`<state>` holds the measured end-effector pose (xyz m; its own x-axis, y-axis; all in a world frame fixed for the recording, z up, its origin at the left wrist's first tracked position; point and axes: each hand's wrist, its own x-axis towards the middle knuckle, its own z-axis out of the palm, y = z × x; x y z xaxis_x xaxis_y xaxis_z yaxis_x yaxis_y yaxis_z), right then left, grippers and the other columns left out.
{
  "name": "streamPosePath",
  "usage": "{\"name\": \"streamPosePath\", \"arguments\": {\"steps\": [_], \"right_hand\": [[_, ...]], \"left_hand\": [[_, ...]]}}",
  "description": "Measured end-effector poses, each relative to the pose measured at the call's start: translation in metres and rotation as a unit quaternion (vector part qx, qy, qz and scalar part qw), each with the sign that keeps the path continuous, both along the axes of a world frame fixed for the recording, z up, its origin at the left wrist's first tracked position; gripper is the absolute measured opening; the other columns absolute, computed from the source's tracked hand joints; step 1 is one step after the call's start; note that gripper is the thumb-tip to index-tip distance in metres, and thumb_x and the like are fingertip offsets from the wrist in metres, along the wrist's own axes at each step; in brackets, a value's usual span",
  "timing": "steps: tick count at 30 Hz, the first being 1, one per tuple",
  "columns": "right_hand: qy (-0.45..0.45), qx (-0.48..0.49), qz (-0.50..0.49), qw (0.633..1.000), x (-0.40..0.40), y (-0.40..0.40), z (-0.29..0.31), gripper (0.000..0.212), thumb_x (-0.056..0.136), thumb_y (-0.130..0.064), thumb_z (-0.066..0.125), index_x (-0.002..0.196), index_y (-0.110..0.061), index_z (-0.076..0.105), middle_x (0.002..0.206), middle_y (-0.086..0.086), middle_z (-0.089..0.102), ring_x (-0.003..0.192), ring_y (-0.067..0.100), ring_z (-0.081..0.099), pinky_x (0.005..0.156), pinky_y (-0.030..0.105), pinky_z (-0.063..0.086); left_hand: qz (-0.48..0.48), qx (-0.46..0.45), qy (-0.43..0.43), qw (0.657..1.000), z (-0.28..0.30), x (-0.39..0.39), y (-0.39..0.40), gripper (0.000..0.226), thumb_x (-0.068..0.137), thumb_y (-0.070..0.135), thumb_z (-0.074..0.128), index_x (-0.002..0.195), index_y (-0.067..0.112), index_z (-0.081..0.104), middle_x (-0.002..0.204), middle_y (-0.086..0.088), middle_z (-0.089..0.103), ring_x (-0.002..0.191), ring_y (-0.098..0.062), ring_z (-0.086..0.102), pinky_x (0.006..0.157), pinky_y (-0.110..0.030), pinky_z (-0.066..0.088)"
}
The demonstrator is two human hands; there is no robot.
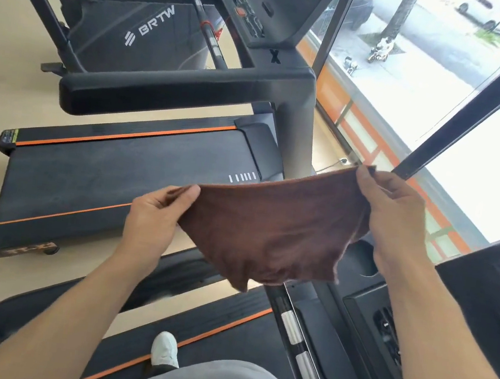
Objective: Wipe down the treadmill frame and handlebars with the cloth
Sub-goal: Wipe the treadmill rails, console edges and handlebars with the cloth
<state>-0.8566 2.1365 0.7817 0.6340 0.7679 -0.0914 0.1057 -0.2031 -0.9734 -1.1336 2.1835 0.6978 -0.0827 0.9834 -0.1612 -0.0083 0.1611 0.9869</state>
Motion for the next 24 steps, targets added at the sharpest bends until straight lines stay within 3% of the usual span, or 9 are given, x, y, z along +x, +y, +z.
{"name": "streamPosePath", "arguments": {"steps": [3,5,7,10,14,17,19,22,24], "right_hand": [[0.005,-0.032,-0.005,0.999,-0.001,0.009,-0.007,0.027,0.093,-0.047,0.068,0.098,-0.022,0.076,0.098,0.0,0.079,0.085,0.024,0.076,0.065,0.03,0.057],[0.018,-0.007,-0.018,1.0,0.0,0.018,-0.003,0.027,0.096,-0.045,0.066,0.099,-0.02,0.075,0.109,-0.001,0.076,0.085,0.012,0.073,0.07,0.027,0.055],[0.032,0.049,-0.014,0.998,0.001,0.027,0.009,0.022,0.099,-0.041,0.064,0.094,-0.021,0.072,0.097,-0.003,0.075,0.075,0.003,0.069,0.07,0.023,0.053],[0.063,0.147,0.004,0.987,0.002,0.036,0.029,0.022,0.102,-0.036,0.062,0.081,-0.027,0.066,0.086,-0.006,0.073,0.081,0.011,0.067,0.077,0.026,0.056],[0.063,0.206,0.011,0.976,0.006,0.029,0.031,0.022,0.106,-0.03,0.056,0.087,-0.022,0.065,0.085,-0.01,0.07,0.089,0.013,0.064,0.086,0.025,0.054],[0.068,0.167,-0.001,0.984,0.011,0.01,0.009,0.021,0.106,-0.033,0.054,0.094,-0.022,0.067,0.091,-0.008,0.069,0.094,0.013,0.064,0.091,0.03,0.054],[0.057,0.115,0.003,0.992,0.016,-0.007,-0.016,0.025,0.107,-0.033,0.053,0.089,-0.029,0.069,0.087,-0.01,0.069,0.09,0.014,0.062,0.09,0.034,0.052],[0.024,-0.009,0.027,0.999,0.025,-0.035,-0.054,0.027,0.106,-0.032,0.055,0.085,-0.029,0.072,0.083,-0.007,0.071,0.082,0.017,0.063,0.085,0.037,0.051],[0.012,-0.124,0.086,0.988,0.029,-0.05,-0.076,0.022,0.105,-0.026,0.057,0.092,-0.019,0.073,0.083,0.001,0.074,0.076,0.014,0.066,0.072,0.026,0.053]], "left_hand": [[-0.006,0.018,0.047,0.999,0.009,-0.003,0.01,0.019,0.095,0.033,0.068,0.079,0.035,0.078,0.076,0.024,0.075,0.073,0.012,0.064,0.08,-0.013,0.048],[-0.011,0.041,0.051,0.998,0.019,-0.003,0.021,0.018,0.094,0.036,0.07,0.08,0.038,0.08,0.081,0.022,0.076,0.078,0.008,0.065,0.088,-0.022,0.052],[0.002,0.084,0.061,0.995,0.034,-0.001,0.033,0.014,0.091,0.038,0.072,0.081,0.043,0.08,0.082,0.022,0.076,0.082,0.005,0.064,0.092,-0.029,0.054],[0.038,0.175,0.031,0.983,0.07,0.003,0.049,0.009,0.093,0.026,0.072,0.092,0.031,0.079,0.077,0.028,0.073,0.079,0.011,0.062,0.082,-0.015,0.05],[0.017,0.233,0.026,0.972,0.092,0.002,0.047,0.011,0.093,0.019,0.071,0.092,0.028,0.077,0.079,0.028,0.074,0.079,0.01,0.064,0.08,-0.014,0.05],[-0.019,0.19,0.073,0.979,0.079,-0.001,0.028,0.018,0.091,0.018,0.072,0.087,0.034,0.077,0.074,0.03,0.072,0.072,0.013,0.063,0.073,-0.007,0.048],[-0.074,0.129,0.09,0.985,0.063,-0.004,0.009,0.018,0.088,0.016,0.073,0.087,0.034,0.078,0.069,0.028,0.072,0.061,0.012,0.062,0.065,-0.003,0.045],[-0.164,0.007,0.104,0.981,0.025,-0.011,-0.017,0.016,0.082,0.027,0.076,0.08,0.041,0.082,0.078,0.012,0.079,0.067,-0.001,0.067,0.072,-0.018,0.053],[-0.213,-0.084,0.13,0.965,0.003,-0.015,-0.029,0.008,0.082,0.031,0.077,0.083,0.036,0.084,0.083,-0.002,0.08,0.071,-0.012,0.068,0.074,-0.029,0.056]]}}
